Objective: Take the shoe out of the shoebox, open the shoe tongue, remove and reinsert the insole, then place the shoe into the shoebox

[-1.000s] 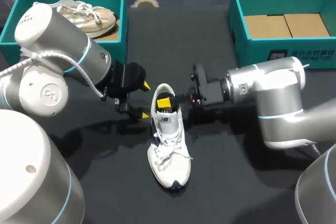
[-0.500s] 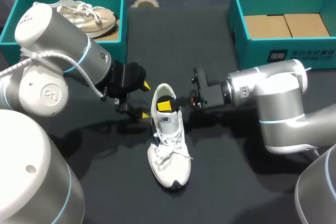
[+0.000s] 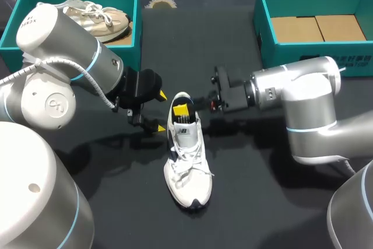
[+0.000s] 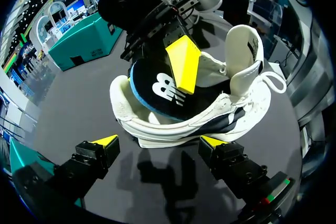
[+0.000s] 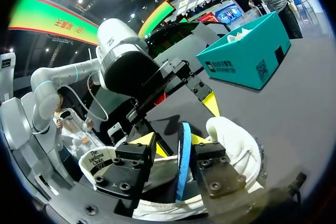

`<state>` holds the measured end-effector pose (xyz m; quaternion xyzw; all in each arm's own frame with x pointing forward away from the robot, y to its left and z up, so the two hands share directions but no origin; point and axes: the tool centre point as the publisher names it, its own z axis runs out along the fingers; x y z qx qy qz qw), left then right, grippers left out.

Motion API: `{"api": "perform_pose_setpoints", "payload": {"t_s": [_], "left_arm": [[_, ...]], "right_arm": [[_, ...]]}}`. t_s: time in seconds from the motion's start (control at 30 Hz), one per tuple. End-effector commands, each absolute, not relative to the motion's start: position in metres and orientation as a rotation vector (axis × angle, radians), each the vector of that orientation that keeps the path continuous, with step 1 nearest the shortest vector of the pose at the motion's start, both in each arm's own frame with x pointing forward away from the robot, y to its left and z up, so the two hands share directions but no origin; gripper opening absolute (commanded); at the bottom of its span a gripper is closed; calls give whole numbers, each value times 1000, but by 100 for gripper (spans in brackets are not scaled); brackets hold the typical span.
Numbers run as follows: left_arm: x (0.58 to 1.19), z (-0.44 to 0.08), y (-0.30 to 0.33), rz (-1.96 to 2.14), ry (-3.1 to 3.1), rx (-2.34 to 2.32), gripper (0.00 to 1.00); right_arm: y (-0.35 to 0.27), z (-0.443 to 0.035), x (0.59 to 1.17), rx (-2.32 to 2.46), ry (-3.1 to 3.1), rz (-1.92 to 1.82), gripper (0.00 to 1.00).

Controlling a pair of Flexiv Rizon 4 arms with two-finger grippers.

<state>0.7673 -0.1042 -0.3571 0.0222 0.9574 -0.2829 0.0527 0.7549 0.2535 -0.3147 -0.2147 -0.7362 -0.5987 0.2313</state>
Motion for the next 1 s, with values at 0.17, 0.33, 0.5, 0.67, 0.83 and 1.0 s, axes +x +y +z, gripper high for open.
{"api": "perform_pose_setpoints", "payload": {"t_s": [0.17, 0.33, 0.5, 0.67, 0.83, 1.0], "left_arm": [[766, -358, -104, -861, 2909, 67, 100], [766, -358, -104, -861, 2909, 67, 100], [766, -358, -104, -861, 2909, 67, 100], [766, -358, -104, -861, 2909, 67, 100], [766, -358, -104, -861, 2909, 67, 100], [766, -358, -104, -861, 2909, 67, 100]], "right_arm": [[249, -305, 761, -590, -2049, -1670, 35], [250, -303, 762, -583, -2059, -1675, 28], [251, -306, 764, -596, -2059, -1663, 0], [252, -315, 765, -623, -2045, -1637, 0], [252, -325, 757, -652, -2021, -1606, 0], [252, -333, 745, -694, -2008, -1570, 0]]}}
